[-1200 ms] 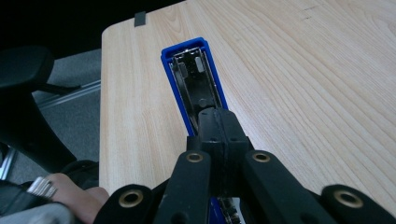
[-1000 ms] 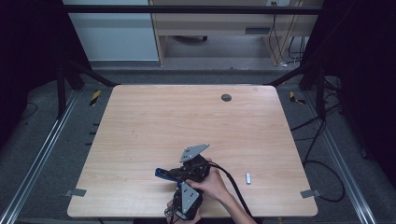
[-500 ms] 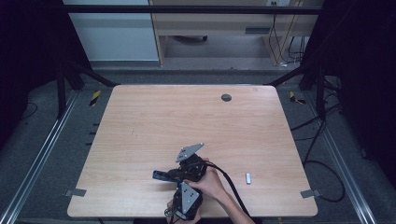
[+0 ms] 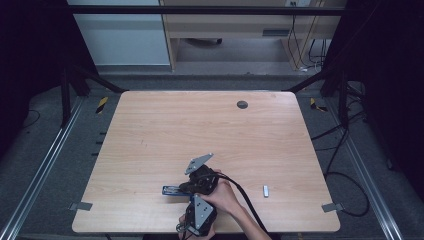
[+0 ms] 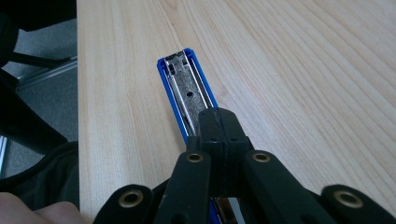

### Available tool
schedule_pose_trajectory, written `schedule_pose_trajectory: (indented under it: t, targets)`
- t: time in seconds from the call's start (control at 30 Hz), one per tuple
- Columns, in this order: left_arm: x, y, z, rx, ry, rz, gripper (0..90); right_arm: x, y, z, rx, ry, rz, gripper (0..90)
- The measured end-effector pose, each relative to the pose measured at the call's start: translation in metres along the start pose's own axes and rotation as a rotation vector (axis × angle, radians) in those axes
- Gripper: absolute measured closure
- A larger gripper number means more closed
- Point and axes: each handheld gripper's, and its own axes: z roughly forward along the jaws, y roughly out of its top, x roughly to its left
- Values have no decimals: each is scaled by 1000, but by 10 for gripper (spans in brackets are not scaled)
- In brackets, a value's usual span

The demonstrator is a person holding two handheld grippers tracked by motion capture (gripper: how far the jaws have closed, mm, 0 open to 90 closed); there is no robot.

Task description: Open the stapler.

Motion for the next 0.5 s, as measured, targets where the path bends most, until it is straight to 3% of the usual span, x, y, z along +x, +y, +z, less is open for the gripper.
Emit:
schedule_pose_trajectory:
  t: [0.1, 0.3, 0.5]
  targets:
    - [0, 0, 0, -1, 1, 2, 900, 0, -1, 4, 30, -3, -4, 900]
    - [0, 0, 0, -1, 1, 1, 900, -1, 0, 3, 36, -2, -3, 900]
    - [0, 0, 0, -3, 4, -2, 900, -1, -2, -2, -18, -2, 0, 900]
